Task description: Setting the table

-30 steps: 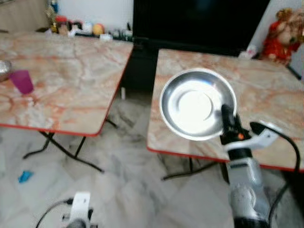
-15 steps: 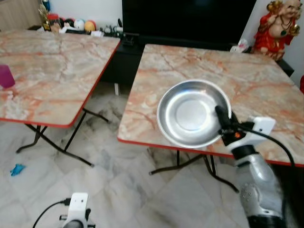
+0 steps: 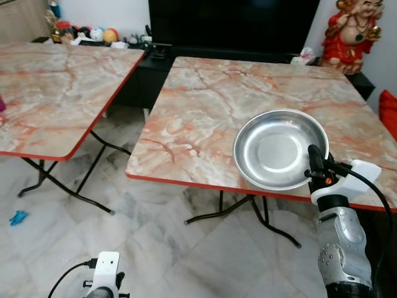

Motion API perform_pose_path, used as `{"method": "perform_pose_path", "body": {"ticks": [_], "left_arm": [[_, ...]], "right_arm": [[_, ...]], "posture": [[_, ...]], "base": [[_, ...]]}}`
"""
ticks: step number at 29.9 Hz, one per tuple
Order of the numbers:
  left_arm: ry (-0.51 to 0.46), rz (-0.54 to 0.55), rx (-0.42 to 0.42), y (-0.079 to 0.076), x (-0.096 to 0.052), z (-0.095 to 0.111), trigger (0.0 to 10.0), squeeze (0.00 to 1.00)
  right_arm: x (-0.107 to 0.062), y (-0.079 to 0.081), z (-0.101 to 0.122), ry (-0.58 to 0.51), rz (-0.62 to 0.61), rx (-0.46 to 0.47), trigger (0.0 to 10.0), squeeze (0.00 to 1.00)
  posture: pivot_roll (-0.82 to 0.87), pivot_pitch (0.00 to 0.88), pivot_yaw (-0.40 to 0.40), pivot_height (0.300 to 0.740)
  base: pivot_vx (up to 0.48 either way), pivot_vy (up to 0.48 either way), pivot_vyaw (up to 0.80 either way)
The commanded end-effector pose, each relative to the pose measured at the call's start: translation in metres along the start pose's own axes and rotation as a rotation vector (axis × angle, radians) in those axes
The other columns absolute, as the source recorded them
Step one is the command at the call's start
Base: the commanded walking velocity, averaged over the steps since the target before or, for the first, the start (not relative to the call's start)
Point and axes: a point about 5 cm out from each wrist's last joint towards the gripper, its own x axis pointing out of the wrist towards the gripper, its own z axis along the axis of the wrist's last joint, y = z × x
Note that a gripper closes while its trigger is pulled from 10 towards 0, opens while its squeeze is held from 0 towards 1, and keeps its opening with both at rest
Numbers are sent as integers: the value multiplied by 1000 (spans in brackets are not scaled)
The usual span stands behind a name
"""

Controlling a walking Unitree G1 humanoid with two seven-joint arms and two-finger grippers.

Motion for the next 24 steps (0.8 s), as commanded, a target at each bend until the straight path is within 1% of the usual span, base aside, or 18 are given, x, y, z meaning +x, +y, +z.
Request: {"method": "perform_pose_path", "body": {"ticks": [1,4,6,18,24], "left_arm": [[14,-1,-16,2,0,-2,10000,0],[14,-1,-15,2,0,-2,10000,0],[15,-1,-15,2,0,-1,10000,0],[20,3,-18,2,0,-3,10000,0],[17,0,-19,1,0,-2,10000,0]], "right_arm": [[4,-2,8,-44,-22,6,10000,0],[4,-2,8,-50,-30,8,10000,0],[5,-1,8,-51,-28,8,10000,0],[8,8,5,-50,-13,24,10000,0],[8,9,4,-48,-11,22,10000,0]], "posture": [[93,0,-30,740],[93,0,-30,740],[94,0,-31,740],[98,0,-34,740],[99,0,-35,740]], "base": [[0,0,0],[0,0,0],[249,0,0],[302,0,0],[317,0,0]]}}
